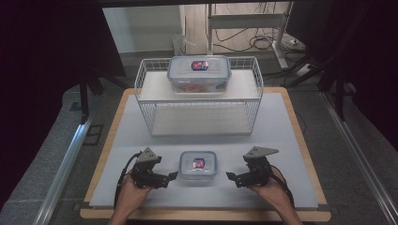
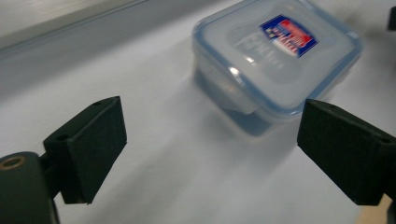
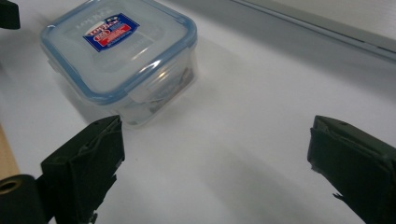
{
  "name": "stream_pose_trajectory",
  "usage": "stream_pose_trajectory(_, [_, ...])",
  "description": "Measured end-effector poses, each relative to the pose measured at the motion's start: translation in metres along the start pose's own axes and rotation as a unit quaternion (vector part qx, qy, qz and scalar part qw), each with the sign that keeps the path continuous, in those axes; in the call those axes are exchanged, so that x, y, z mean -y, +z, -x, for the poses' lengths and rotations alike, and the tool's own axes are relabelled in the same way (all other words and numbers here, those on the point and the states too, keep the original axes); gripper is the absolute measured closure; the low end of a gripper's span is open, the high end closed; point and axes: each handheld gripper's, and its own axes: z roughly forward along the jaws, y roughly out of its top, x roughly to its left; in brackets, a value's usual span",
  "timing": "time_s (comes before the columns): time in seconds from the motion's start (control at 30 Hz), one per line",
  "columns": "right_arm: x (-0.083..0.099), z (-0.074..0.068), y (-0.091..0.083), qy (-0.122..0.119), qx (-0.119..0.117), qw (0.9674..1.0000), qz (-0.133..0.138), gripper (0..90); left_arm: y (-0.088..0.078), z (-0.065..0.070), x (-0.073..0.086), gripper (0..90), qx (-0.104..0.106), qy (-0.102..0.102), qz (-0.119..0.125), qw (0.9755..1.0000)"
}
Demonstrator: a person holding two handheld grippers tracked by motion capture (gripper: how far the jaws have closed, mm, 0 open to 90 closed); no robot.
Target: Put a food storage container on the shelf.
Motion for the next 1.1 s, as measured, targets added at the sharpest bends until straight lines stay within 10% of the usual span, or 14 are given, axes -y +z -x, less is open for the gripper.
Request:
stream_pose_trajectory(0.13, [-0.005,0.001,0.001,0.018,-0.019,0.9996,-0.009,3.5,0.005,0.002,-0.004,8.0,-0.012,0.01,-0.018,0.9997])
stream_pose_trajectory(0.63, [-0.031,-0.007,0.022,0.026,-0.06,0.9972,-0.036,26.6,0.022,-0.012,-0.021,15.5,0.055,-0.043,-0.021,0.9973])
stream_pose_trajectory(1.1, [-0.034,-0.007,0.057,0.085,-0.142,0.984,-0.065,22.7,0.048,-0.008,-0.022,12.6,0.14,-0.062,-0.056,0.9867])
